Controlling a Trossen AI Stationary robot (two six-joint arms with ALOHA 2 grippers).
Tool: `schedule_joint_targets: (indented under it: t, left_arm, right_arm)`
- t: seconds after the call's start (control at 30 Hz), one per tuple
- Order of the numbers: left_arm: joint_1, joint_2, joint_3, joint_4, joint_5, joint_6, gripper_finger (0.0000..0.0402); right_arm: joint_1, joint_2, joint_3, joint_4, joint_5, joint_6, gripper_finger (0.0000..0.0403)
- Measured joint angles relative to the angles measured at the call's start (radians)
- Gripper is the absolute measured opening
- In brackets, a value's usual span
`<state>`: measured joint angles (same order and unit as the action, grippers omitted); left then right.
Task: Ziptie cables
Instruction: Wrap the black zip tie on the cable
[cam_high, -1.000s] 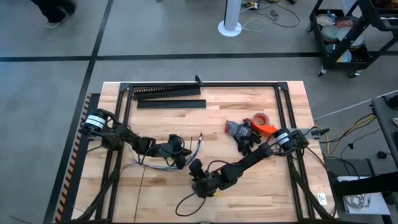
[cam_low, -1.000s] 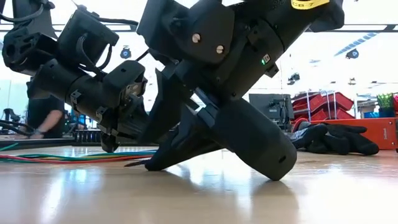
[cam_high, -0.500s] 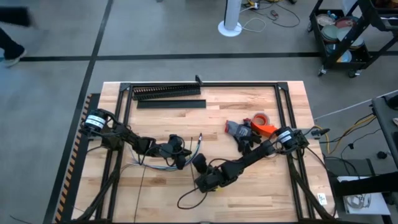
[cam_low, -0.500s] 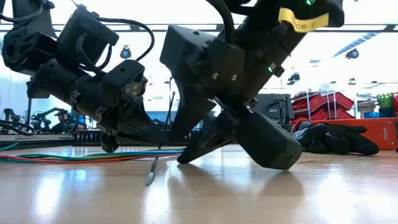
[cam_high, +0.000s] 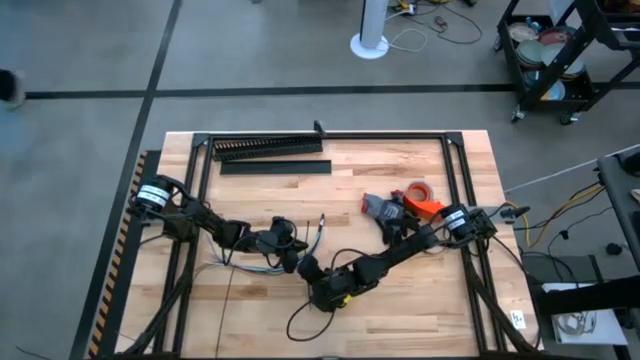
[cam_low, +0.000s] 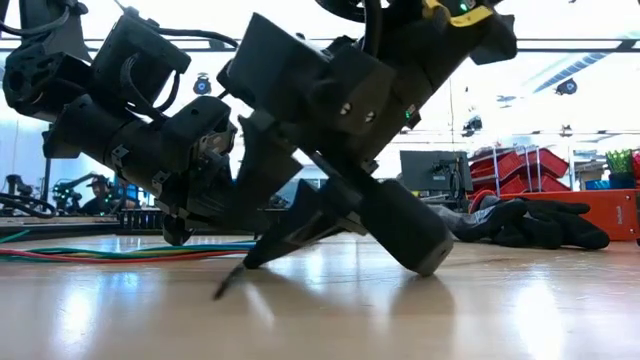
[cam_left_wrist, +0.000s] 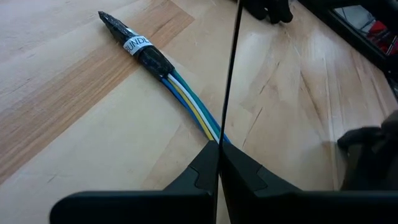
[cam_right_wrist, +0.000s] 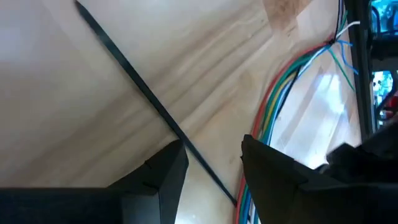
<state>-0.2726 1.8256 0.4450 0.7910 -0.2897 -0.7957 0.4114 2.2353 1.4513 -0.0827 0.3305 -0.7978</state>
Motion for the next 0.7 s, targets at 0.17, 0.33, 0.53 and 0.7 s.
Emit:
schedule_joint_targets:
  t: [0.17, 0.33, 0.53, 0.7]
  left_arm:
    - [0.0, 0.0, 0.0, -0.001, 0.0, -0.006, 0.0]
    - [0.0, 0.0, 0.0, -0.002, 0.0, -0.006, 0.0]
    - [0.0, 0.0, 0.0, -0.002, 0.0, -0.006, 0.0]
    - [0.0, 0.0, 0.0, -0.002, 0.0, -0.006, 0.0]
  right_arm:
    - [0.016, -0.006, 0.002, -0.002, -0.006, 0.001, 0.0143]
    - [0.051, -0.01, 0.002, -0.005, -0.026, 0.004, 0.0135]
    - [0.079, -0.01, 0.001, 0.043, -0.147, 0.19, 0.0141]
    - [0.086, 0.007, 0.001, 0.097, -0.14, 0.203, 0.0147]
